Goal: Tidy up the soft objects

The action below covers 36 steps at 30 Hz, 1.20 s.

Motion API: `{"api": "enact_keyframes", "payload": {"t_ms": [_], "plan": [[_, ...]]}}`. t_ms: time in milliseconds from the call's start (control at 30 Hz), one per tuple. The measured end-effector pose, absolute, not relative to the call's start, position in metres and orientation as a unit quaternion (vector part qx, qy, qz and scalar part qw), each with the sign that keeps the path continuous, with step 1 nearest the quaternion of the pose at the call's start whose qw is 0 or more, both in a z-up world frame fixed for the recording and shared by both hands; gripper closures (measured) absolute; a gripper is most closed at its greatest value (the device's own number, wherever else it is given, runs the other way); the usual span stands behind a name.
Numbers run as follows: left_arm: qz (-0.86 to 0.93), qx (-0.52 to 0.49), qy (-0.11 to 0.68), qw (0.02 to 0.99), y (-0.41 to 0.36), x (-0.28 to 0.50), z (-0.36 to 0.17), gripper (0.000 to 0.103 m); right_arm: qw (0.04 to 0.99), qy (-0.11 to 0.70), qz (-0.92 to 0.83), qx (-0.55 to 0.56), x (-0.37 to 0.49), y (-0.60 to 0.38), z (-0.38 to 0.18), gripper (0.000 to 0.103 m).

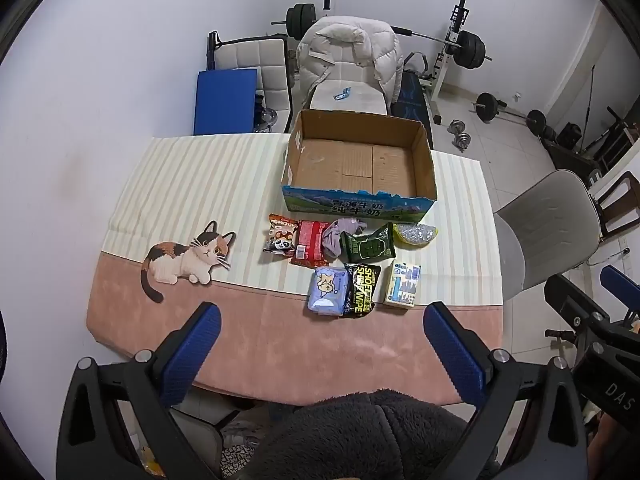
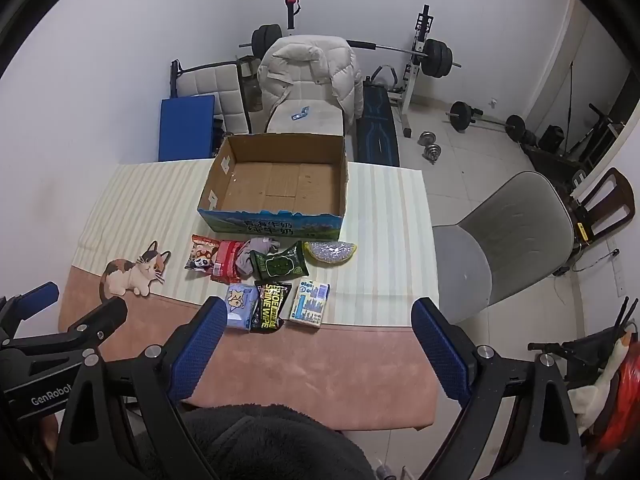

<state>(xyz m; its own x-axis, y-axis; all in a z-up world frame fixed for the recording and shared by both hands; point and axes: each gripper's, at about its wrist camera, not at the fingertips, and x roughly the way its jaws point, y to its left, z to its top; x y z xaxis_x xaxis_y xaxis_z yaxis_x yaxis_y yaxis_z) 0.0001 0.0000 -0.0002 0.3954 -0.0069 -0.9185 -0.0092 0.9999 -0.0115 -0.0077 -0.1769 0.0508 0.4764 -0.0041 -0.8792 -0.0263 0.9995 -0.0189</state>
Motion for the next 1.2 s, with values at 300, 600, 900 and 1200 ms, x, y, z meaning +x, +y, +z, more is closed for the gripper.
{"api": "enact_keyframes", "payload": {"t_ms": [300,600,900,1200], "plan": [[0.000,-0.009,0.551,0.834,-0.0003,0.0000,-0.0002,0.000,0.858,0.513,0.011,-0.013,-0.0069,-0.1768,0.0518,0.008],[0.000,-0.010,0.551,0.835,-0.0007,-0.0003,-0.0002,0.000,0.858,0.513,0.008,-0.013,-0.0079,-0.1771,0.0516,0.008],[0.000,-0.008,0.550,0.835,-0.0032,-0.0013,-0.0042,0.000,0.858,0.514,0.008,-0.013,-0.0076,-0.1787,0.0511,0.008],[0.000,-0.007,0.549,0.836,0.0009,-0.0001,-0.0009,0.000,0.858,0.514,0.007,-0.013,-0.0071,-0.1772,0.0565,0.008]]}}
